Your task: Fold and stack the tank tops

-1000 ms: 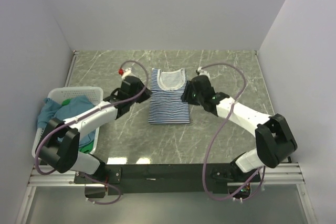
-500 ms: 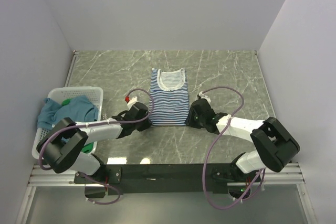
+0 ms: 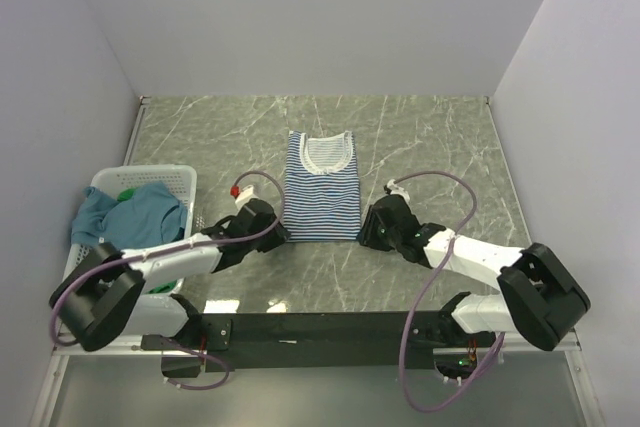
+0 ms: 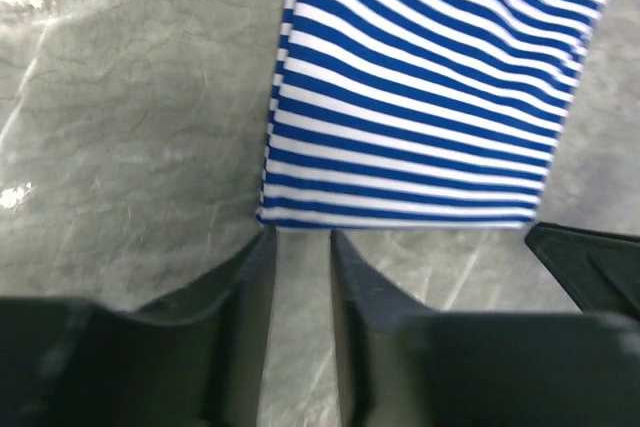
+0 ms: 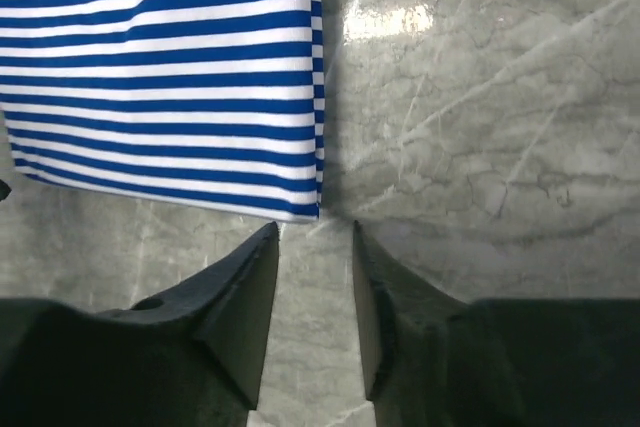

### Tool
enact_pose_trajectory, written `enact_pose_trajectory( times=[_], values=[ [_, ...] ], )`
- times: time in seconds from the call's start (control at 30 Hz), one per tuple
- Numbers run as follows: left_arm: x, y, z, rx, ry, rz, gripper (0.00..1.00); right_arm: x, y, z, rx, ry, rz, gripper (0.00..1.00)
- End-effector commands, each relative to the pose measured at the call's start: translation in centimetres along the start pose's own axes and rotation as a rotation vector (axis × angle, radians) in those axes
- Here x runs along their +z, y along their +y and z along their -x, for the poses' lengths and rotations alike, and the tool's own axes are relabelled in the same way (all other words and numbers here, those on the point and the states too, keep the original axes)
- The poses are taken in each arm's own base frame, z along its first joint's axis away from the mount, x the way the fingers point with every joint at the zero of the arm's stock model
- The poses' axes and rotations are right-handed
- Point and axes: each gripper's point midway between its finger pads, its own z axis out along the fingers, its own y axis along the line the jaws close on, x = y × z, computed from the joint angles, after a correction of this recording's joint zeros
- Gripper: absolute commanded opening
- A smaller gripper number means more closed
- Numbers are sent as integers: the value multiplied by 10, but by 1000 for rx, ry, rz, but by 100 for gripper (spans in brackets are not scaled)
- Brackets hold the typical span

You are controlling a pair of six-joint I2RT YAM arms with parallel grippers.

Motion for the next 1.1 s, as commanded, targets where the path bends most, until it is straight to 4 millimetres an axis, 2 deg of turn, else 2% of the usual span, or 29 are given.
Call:
enact_pose_trajectory(
  times=[0.0, 0.07, 0.13, 0.23, 0.33, 0.53, 0.73, 0.9, 1.0, 1.03, 1.07],
  values=[
    [-13, 1, 2, -8, -22, -28, 35, -9, 0, 3, 24, -37, 9, 44],
    [-18, -1, 5, -28, -40, -45, 41, -11, 3, 6, 37, -47, 25, 47],
    [-18, 7, 2, -34, -33, -19, 46, -10, 7, 7, 55, -51, 40, 50],
    [-12, 7, 1, -62, -25, -28, 48, -8, 15, 11, 81, -62, 68, 51],
    [-6, 10, -2, -98, -2, -38, 48, -2, 18, 11, 88, -48, 66, 51],
    [6, 19, -3, -138, 0, -29, 47, 11, 9, 5, 110, -38, 30, 50],
    [17, 28, -16, -152, 36, -7, 42, 19, 4, -3, 127, -25, 21, 47],
    [22, 39, -22, -163, 45, 27, 37, 21, 3, -4, 131, -24, 17, 33],
    [23, 41, -23, -158, 49, 31, 28, 20, 3, -5, 124, -22, 21, 25],
    [24, 41, -24, -149, 50, 33, 22, 19, 4, -4, 121, -25, 23, 22],
    [24, 40, -23, -145, 52, 32, 18, 19, 3, -5, 113, -22, 16, 14]
  ],
)
